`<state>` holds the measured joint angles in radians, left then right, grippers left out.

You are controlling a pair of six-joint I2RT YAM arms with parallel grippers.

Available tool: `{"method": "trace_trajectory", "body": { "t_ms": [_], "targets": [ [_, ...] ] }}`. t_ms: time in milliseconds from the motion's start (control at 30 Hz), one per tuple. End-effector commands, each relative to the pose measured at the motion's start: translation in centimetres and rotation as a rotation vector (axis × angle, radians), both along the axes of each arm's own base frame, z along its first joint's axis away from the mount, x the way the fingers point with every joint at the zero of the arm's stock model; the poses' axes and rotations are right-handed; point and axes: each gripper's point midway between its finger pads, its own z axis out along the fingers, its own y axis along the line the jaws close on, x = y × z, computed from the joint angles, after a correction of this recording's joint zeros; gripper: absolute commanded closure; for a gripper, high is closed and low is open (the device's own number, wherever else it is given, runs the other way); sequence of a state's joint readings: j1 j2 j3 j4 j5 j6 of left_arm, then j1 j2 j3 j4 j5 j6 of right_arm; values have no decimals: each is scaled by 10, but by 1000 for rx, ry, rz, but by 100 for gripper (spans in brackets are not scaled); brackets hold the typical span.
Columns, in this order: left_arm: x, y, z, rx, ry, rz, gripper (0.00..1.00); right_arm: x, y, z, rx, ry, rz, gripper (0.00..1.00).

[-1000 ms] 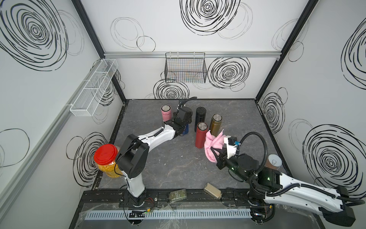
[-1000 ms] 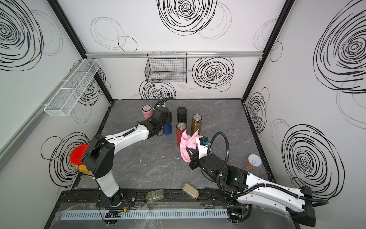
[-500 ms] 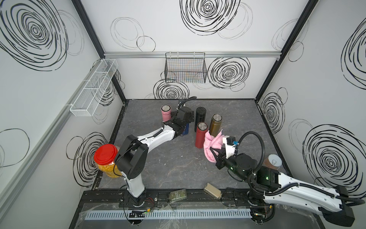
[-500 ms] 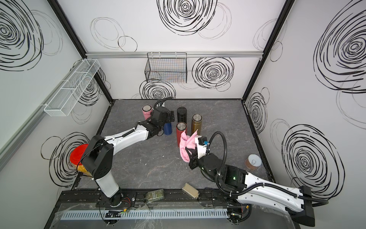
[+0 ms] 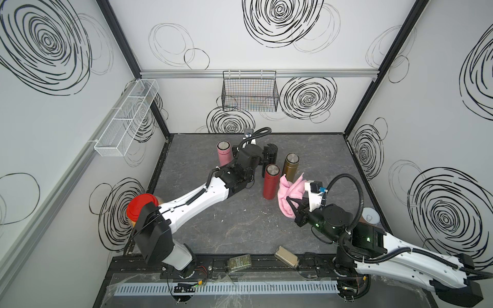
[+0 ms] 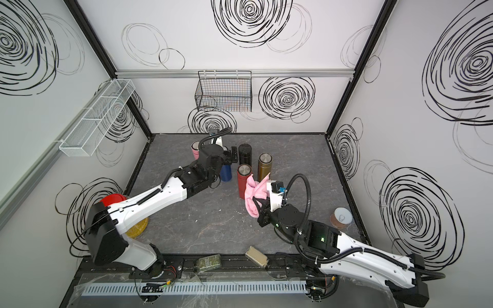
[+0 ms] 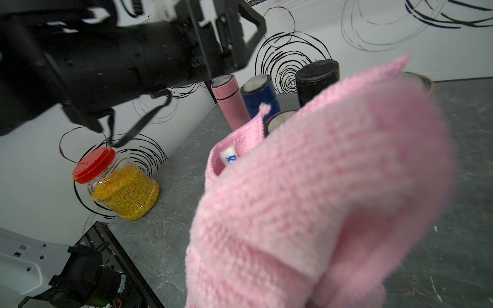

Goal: Wipe the surface of the thermos
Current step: Place the thermos at the center of the board, then pick up the thermos from the center of the board.

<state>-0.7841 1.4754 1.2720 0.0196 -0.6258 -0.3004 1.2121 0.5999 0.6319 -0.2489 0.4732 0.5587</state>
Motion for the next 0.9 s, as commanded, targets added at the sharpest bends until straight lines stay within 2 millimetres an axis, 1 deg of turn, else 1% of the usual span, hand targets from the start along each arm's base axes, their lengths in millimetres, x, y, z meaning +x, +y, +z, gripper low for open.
{"method": "trace_trajectory", "body": {
  "t_ms": [0,67,133,167,233,333,533,767,867],
  "targets": [
    [-29,13,41,-94,-47,10,1,-7,-28,-23,-52,146,-64,100],
    [-48,0,43,-79,-33,-65,1,-14,-35,-42,-96,232,-75,100],
    [-71,-15,41,-42,-35,-126,1,-18,-38,-66,-143,306,-92,100],
    [-78,-19,39,-37,-36,-142,1,-20,-39,-75,-153,327,-94,100],
    [-91,-32,32,-47,-18,-200,1,-22,-38,-91,-154,348,-92,100],
    [-100,-46,19,-51,-7,-256,1,-20,-41,-106,-141,365,-109,100],
    [-96,-66,-8,-19,25,-301,0,-14,-46,-126,-98,398,-125,100],
    [-81,-88,-37,1,77,-327,1,-5,-44,-135,-72,417,-118,100],
    [-74,-95,-49,11,97,-325,1,-3,-43,-138,-71,421,-115,100]
  ]
}}
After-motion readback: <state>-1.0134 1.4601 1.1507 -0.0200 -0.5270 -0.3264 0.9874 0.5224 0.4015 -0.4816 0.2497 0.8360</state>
